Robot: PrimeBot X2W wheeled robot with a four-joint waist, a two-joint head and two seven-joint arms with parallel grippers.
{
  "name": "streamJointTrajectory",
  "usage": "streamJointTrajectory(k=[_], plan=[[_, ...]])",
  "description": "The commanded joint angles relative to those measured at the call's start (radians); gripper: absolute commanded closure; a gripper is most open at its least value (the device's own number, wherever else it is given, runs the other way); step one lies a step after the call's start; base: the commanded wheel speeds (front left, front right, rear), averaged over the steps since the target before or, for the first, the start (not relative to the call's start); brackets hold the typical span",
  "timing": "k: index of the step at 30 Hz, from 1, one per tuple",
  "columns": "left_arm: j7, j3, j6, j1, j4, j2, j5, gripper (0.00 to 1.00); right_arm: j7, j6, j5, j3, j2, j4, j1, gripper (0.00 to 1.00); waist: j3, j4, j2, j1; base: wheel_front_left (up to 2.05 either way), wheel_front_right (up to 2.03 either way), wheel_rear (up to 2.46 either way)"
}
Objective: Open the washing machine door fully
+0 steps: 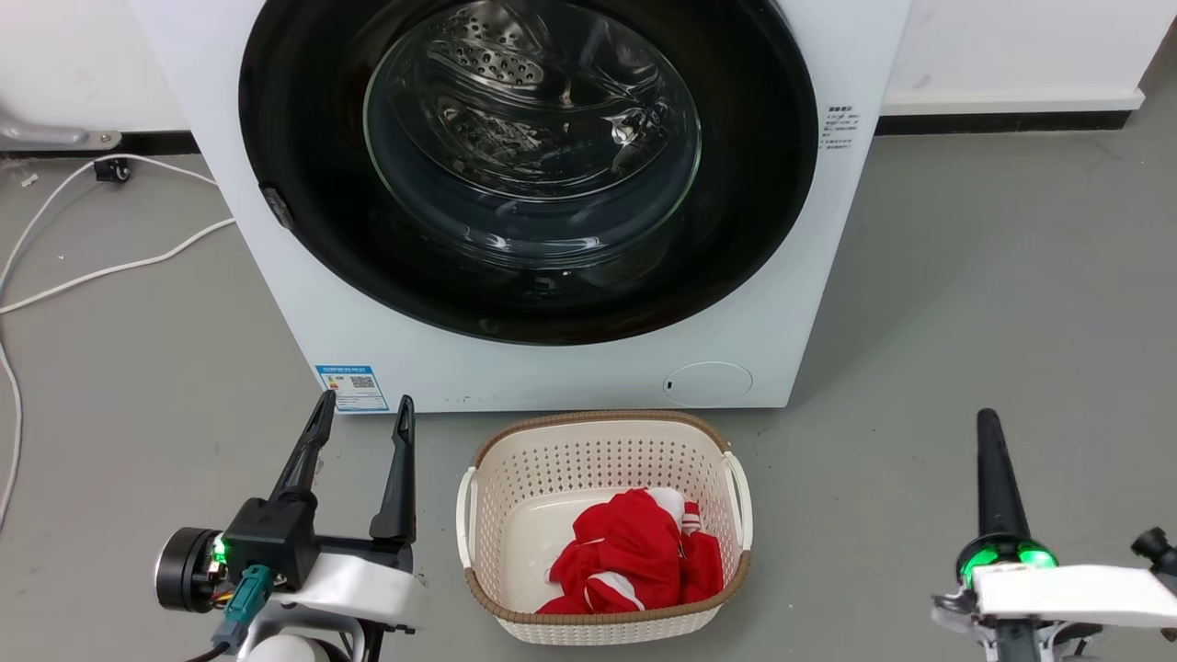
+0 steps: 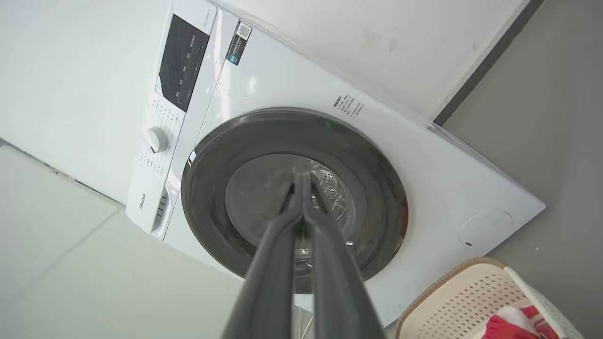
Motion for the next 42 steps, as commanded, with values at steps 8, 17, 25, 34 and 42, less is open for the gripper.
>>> streamJointTrajectory(k=[8, 17, 25, 34, 42], plan=[[-0.006, 0.008, 0.002, -0.014, -0.023, -0.002, 0.000, 0.00, -0.004, 0.000, 0.375, -0.057, 0.003, 0.087, -0.139, 1.00, 0.025, -0.005, -0.0001, 0.0000, 0.00, 0.00, 0.00], [-0.006, 0.007, 0.000, -0.059, -0.045, -0.003, 0.005, 0.00, 0.093, 0.000, 0.484, -0.108, -0.072, 0.201, -0.415, 1.00, 0.096, 0.000, -0.0001, 0.0000, 0.00, 0.00, 0.00], [-0.005, 0.002, -0.003, -0.107, -0.067, -0.004, 0.010, 0.00, 0.240, 0.000, 0.494, -0.078, -0.190, 0.434, -0.743, 1.00, 0.172, 0.017, -0.0001, 0.0000, 0.00, 0.00, 0.00], [-0.005, -0.003, -0.008, -0.165, -0.086, -0.004, 0.015, 0.00, 0.417, 0.000, 0.399, 0.033, -0.264, 0.692, -1.084, 1.00, 0.262, 0.035, -0.0001, 0.0000, 0.00, 0.00, 0.00], [-0.005, -0.003, -0.011, -0.222, -0.110, -0.002, 0.019, 0.00, 0.558, 0.000, 0.293, 0.129, -0.246, 0.905, -1.359, 1.00, 0.358, 0.044, -0.0001, 0.0000, 0.00, 0.00, 0.00]])
